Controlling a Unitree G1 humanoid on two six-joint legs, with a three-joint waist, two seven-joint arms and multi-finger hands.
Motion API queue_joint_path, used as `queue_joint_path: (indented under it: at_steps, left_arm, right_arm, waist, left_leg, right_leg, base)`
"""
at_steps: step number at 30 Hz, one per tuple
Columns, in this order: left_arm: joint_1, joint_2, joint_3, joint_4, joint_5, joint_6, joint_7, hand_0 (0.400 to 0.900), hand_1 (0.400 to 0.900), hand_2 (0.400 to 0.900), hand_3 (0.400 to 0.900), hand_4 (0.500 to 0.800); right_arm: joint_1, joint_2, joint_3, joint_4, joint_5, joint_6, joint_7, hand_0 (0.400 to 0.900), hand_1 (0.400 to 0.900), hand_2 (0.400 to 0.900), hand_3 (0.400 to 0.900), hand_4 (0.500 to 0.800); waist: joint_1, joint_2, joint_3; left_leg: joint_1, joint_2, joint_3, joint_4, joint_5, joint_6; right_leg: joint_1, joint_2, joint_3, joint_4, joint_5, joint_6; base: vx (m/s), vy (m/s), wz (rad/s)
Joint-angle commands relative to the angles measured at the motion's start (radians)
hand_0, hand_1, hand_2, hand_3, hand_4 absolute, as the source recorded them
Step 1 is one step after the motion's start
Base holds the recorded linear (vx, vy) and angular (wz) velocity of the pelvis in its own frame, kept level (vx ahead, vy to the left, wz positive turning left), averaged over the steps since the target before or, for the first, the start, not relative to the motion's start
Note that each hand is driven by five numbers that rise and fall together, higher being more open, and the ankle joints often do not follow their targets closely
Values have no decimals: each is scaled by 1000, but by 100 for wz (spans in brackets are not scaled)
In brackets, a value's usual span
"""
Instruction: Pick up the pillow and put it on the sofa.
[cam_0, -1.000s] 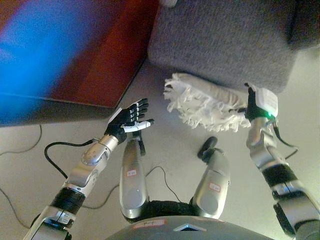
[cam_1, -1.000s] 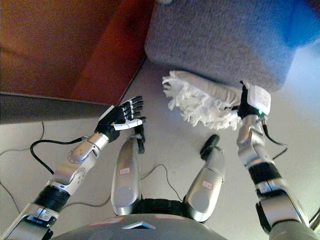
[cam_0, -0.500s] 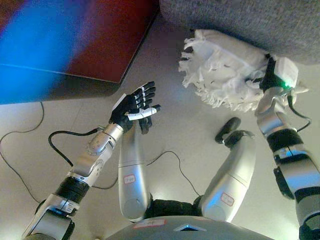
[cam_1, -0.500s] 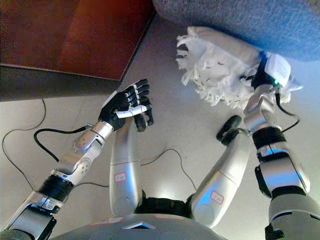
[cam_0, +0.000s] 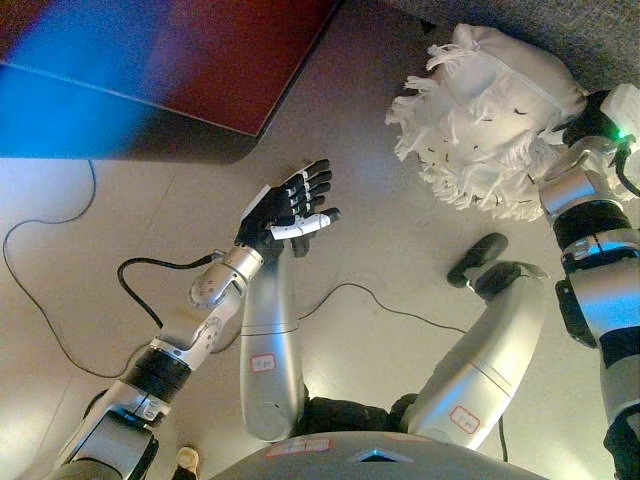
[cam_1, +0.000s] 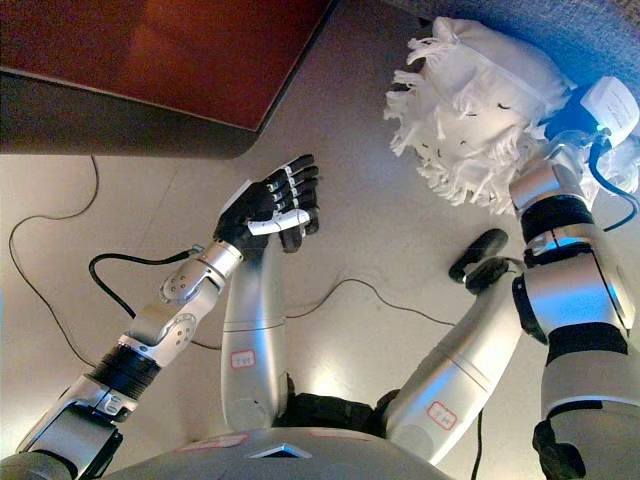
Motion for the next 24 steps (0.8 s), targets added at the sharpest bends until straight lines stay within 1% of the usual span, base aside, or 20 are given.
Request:
queue_joint_path:
  at_steps: [1, 7, 9, 11, 12, 13, 14, 15, 17, 18, 21, 23, 24]
  left_arm:
    - [-29, -68, 0, -91, -14, -86, -25, 900, 900, 900, 900, 800]
    - [-34, -71, -1, -98, -9, -76, 5, 900, 900, 900, 900, 800]
    - [-33, -75, 8, -94, -11, -69, 20, 900, 900, 900, 900, 800]
    - [-31, -79, 17, -92, -15, -60, 34, 900, 900, 900, 900, 800]
    - [-28, -79, 26, -95, -6, -57, 51, 900, 900, 900, 900, 800]
    - [-28, -73, 33, -100, -1, -59, 72, 900, 900, 900, 900, 800]
    - [-25, -70, 36, -103, -4, -56, 81, 900, 900, 900, 900, 800]
    - [-16, -62, 51, -111, -7, -47, 97, 900, 900, 900, 900, 800]
    - [12, -47, 82, -133, -5, -33, 99, 900, 900, 900, 900, 800]
    - [25, -43, 95, -142, -8, -26, 100, 900, 900, 900, 900, 800]
    - [71, -41, 130, -147, -17, -14, 127, 900, 900, 900, 900, 800]
    - [94, -46, 148, -150, -10, -4, 153, 900, 900, 900, 900, 800]
    - [98, -47, 150, -151, -13, -5, 155, 900, 900, 900, 900, 800]
  right_arm:
    - [33, -1, -13, -23, 82, -21, 20, 400, 400, 400, 400, 500]
    - [58, 29, -50, -65, 115, -52, -59, 400, 400, 400, 400, 500]
    - [73, 42, -67, -90, 115, -72, -88, 400, 400, 400, 400, 500]
    - [92, 43, -73, -127, 93, -86, -109, 400, 400, 400, 400, 500]
    - [113, 37, -76, -174, 84, -90, -129, 400, 400, 400, 400, 500]
    - [133, 31, -81, -218, 87, -94, -150, 400, 400, 400, 400, 500]
    - [148, 31, -86, -242, 83, -97, -163, 400, 400, 400, 400, 500]
    - [192, 28, -102, -306, 61, -105, -189, 400, 400, 400, 400, 500]
    - [294, 15, -147, -430, 6, -121, -230, 400, 400, 400, 400, 500]
    - [342, 11, -171, -487, -18, -124, -235, 400, 400, 400, 400, 500]
    - [507, 28, -229, -680, -120, -152, -257, 400, 400, 400, 400, 500]
    - [600, 49, -254, -808, -186, -162, -262, 400, 400, 400, 400, 500]
    - [611, 51, -258, -818, -197, -174, -268, 400, 400, 400, 400, 500]
  waist:
    - [34, 84, 1]
    - [33, 67, 1]
    - [34, 55, 1]
    - [35, 46, 1]
    - [35, 38, 1]
    - [34, 29, 1]
    - [34, 25, 1]
    - [34, 11, 1]
    - [32, -10, 1]
    - [31, -19, -4]
    - [20, -60, -36]
    - [8, -94, -63]
    - [6, -98, -65]
  left_leg:
    - [92, 67, -76, 2, -81, -46]
    - [204, 67, -49, -93, -54, -44]
    - [288, 66, -31, -168, -35, -47]
    - [350, 66, -21, -226, -18, -50]
    - [396, 64, -15, -275, -1, -51]
    - [416, 62, -11, -323, 42, -46]
    - [437, 63, -12, -346, 50, -46]
    - [492, 61, -11, -400, 69, -47]
    - [577, 52, -15, -472, 92, -50]
    - [606, 49, -21, -502, 101, -51]
    - [723, 58, 0, -612, 133, -50]
    - [802, 62, 21, -677, 149, -52]
    - [813, 62, 24, -685, 152, -52]
  right_leg:
    - [-8, -7, 75, 45, 22, 21]
    - [97, 1, 16, -30, 47, 25]
    - [175, 2, -26, -95, 68, 29]
    - [237, 1, -56, -149, 89, 31]
    - [284, -1, -79, -193, 107, 31]
    - [308, -3, -100, -244, 148, 19]
    - [331, -3, -112, -264, 156, 19]
    - [384, -2, -134, -314, 174, 21]
    - [477, -1, -169, -397, 204, 26]
    - [515, 2, -183, -435, 217, 26]
    - [643, 23, -238, -553, 251, 31]
    - [730, 51, -266, -636, 272, 35]
    - [741, 54, -270, -646, 276, 36]
  base:
    - [0, 0, 0]
    - [26, 2, -4]
    - [56, 8, -8]
    - [64, 4, -6]
    - [0, 0, 0]
    - [0, 0, 0]
    - [-12, -36, -1]
    - [74, -61, 0]
    - [81, -76, 3]
    - [75, -79, 4]
    - [80, -62, -7]
    - [54, -32, -14]
    - [41, -27, -20]
